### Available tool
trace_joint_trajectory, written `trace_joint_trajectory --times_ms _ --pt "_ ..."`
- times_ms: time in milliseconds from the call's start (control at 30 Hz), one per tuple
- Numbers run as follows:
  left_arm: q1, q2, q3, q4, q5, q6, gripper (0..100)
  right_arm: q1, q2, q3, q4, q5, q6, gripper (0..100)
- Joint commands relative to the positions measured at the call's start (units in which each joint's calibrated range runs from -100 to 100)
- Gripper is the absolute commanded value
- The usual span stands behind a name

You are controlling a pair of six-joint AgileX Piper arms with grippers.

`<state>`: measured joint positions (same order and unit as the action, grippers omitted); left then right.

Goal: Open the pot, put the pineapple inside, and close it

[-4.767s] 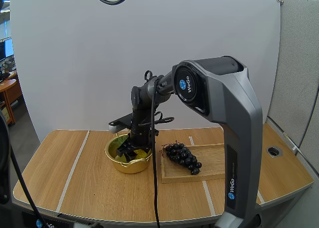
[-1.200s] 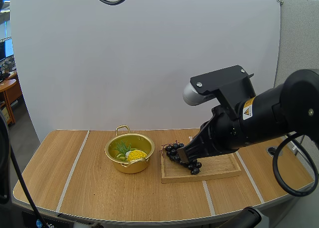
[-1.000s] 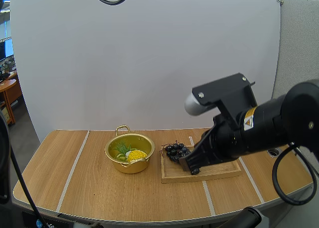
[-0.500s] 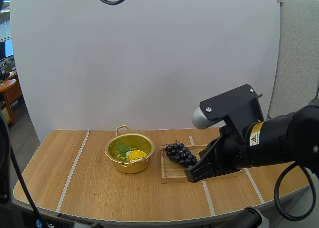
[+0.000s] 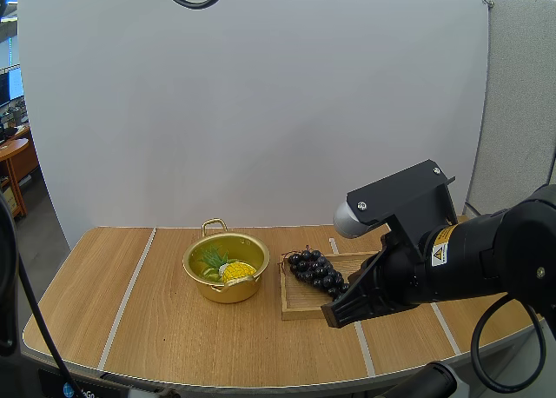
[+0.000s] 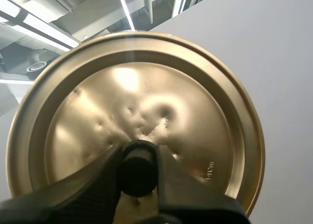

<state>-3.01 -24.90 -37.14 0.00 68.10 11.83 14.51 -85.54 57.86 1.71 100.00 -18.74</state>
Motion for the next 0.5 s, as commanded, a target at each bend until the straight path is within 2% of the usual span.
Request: trace_joint_trajectory --times_ms 0,233,333,467 --pt "-0.17 -0.5 -0.5 0.0 4.7 -0.7 0 -0.3 -0.6 0.2 0.0 0.0 0.2 0" --pt "-0.17 0.2 -0.4 0.0 26.9 -0.7 0 -0.3 -0.7 0.2 0.0 0.0 0.2 0" --pt "-0.17 1.0 -0.4 0.0 31.9 -0.7 0 -0.3 -0.7 0.2 0.0 0.0 0.2 0" --pt "-0.17 1.9 -0.3 0.0 31.9 -0.7 0 -0.3 -0.7 0.2 0.0 0.0 0.2 0"
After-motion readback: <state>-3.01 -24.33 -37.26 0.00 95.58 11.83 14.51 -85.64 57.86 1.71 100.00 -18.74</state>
